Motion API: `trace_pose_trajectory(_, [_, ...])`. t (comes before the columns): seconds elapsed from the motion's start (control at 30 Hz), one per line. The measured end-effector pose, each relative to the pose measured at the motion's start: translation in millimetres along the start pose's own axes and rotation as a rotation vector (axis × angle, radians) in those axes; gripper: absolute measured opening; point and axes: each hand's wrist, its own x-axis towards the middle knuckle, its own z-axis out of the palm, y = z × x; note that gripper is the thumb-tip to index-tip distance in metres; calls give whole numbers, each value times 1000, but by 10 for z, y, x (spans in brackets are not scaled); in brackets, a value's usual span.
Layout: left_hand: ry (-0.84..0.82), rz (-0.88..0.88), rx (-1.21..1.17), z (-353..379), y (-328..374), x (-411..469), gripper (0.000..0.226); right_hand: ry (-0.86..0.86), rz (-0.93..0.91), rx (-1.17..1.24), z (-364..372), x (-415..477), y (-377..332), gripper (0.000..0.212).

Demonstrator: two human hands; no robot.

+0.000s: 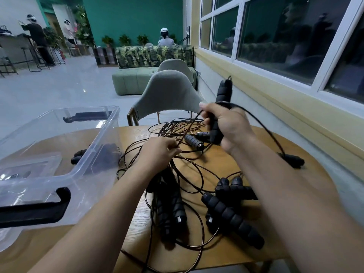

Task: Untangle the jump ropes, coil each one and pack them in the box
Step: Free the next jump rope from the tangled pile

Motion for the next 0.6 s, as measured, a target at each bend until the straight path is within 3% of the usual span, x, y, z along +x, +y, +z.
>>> trace_pose_trajectory(0.1, [-6, -11, 80, 1, -18, -18, 30, 61, -66, 96, -99, 15, -262, 18])
trace_pose_trajectory(0.2, [-18, -10, 92, 12, -22, -34, 20, 111, -110, 160, -224, 21, -469, 19])
trace_pose_trajectory(0.3, [-1, -6, 64, 4, -32, -32, 28, 148, -130, 167, -335, 91, -525, 16])
trace_pose_trajectory(0.5, [12, 13, 43, -8, -5, -36, 45, 165, 11, 174, -405, 208, -291, 19])
trace_pose_trajectory(0.6, [16, 22, 34, -30, 12, -44, 37, 131, 107, 119, -388, 223, -102, 19])
